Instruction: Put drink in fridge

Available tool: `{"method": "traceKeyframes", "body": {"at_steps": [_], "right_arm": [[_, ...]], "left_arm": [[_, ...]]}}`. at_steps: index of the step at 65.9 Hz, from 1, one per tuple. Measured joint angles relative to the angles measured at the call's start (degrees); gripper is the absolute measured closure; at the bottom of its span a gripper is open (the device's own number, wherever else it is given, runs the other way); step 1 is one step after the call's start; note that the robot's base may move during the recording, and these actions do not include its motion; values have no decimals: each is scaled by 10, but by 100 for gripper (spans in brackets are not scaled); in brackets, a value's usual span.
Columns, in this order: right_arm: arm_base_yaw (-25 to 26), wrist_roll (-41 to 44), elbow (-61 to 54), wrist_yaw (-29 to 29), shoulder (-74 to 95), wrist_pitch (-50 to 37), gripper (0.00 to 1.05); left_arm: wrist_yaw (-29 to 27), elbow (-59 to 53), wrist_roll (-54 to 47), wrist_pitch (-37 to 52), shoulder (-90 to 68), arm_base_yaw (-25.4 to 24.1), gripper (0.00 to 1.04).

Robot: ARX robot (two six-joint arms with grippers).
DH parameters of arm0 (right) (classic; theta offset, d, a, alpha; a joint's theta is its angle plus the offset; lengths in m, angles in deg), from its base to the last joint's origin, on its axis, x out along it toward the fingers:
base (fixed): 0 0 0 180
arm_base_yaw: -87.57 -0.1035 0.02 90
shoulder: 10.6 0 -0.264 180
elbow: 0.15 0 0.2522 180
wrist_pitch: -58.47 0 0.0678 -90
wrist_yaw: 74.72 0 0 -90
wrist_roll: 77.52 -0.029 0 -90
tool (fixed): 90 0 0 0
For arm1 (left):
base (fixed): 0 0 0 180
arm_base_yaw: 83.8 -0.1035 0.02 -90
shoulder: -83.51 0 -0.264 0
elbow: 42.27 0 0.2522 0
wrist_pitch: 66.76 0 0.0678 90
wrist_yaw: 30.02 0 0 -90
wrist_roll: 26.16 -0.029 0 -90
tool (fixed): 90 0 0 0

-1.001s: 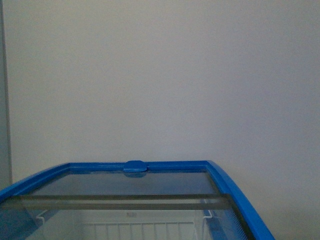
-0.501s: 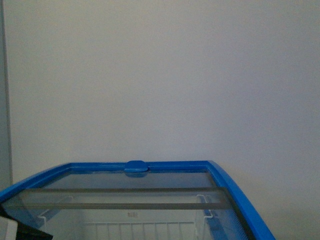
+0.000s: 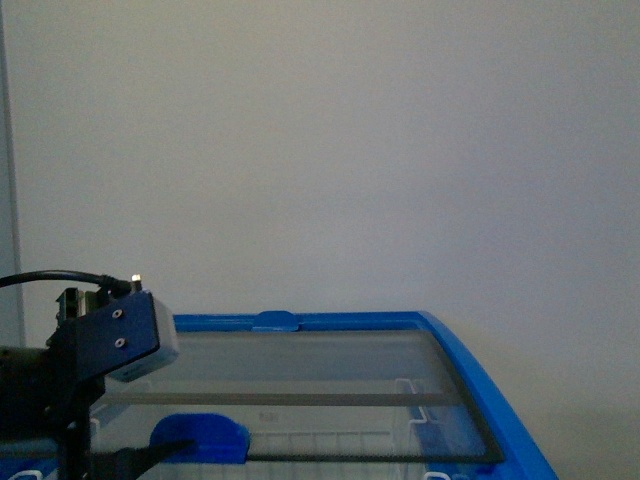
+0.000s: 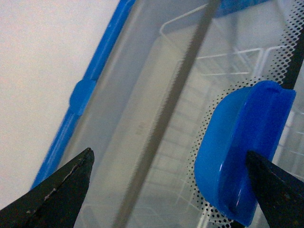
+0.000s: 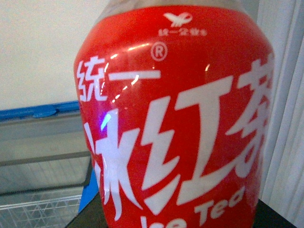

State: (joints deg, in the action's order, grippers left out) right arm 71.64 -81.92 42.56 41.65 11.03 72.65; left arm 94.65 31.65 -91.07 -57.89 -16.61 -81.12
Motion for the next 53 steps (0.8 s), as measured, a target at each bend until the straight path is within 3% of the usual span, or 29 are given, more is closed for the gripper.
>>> {"method": "traceKeyframes", "body": {"at_steps": [8, 17, 32, 40, 53], "right_arm": [[0, 0, 0, 0, 0, 0, 68], [0, 0, 0, 0, 0, 0, 68], [0, 0, 0, 2, 0, 0, 68], [0, 0, 0, 0, 0, 0, 68], [0, 0, 0, 0, 0, 0, 68]], "left_arm": [[-42, 75, 21, 26, -47, 12, 8], [-56, 103, 33, 50, -65, 20, 8], [-137, 118, 110, 134, -70, 32, 8], [-237, 49, 255, 155, 4, 32, 8], [-308, -103, 457, 83, 188, 24, 8]]}}
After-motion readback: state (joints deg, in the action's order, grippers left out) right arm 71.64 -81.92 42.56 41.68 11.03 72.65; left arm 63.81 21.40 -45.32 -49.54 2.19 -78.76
